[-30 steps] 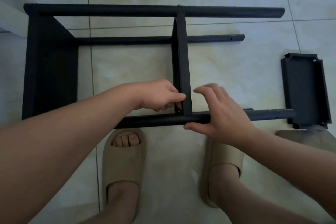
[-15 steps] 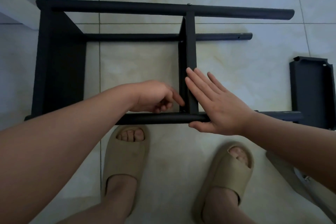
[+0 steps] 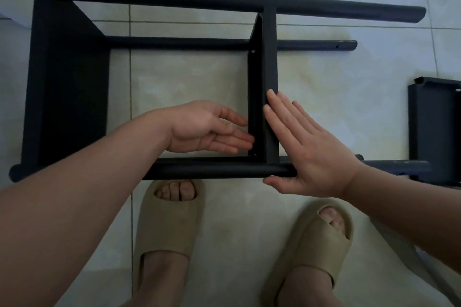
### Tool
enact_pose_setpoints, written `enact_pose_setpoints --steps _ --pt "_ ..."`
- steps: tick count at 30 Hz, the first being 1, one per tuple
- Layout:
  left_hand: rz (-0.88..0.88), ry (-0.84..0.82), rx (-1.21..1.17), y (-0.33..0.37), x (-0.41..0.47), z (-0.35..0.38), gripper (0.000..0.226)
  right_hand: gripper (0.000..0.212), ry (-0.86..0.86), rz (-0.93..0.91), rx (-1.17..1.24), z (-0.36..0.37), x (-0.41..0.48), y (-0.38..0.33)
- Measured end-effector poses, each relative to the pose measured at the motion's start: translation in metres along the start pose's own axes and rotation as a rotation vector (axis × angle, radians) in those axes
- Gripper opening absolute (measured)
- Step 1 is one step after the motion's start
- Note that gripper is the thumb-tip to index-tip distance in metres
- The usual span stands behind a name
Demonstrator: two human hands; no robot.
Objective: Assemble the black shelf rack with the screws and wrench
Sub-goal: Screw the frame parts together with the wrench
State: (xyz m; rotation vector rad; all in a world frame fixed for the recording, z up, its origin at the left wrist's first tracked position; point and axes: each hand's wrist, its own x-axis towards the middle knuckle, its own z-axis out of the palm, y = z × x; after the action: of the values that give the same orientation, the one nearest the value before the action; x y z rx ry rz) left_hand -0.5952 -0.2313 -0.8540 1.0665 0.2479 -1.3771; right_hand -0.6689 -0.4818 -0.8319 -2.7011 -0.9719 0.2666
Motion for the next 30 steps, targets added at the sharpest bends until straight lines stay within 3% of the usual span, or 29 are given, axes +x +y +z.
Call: enact_pose_setpoints --steps 5,11,14,30 --pt "-0.022 0.013 0.169 0.001 0.006 0.005 0.008 0.105 0.007 0.000 0.025 0.002 0.000 0.001" --pt "0.063 0.163 0.463 0.002 0.019 0.011 0.010 0.105 0.022 0.005 0.031 0.004 0.000 0.001" --pt "0.068 0.161 0.538 0.001 0.026 0.014 0.016 0.105 0.026 0.007 0.032 0.004 0.000 0.001" --pt "-0.106 0.030 0.547 0.012 0.040 0.036 0.010 0.105 0.013 0.023 0.037 0.001 0.000 -0.001"
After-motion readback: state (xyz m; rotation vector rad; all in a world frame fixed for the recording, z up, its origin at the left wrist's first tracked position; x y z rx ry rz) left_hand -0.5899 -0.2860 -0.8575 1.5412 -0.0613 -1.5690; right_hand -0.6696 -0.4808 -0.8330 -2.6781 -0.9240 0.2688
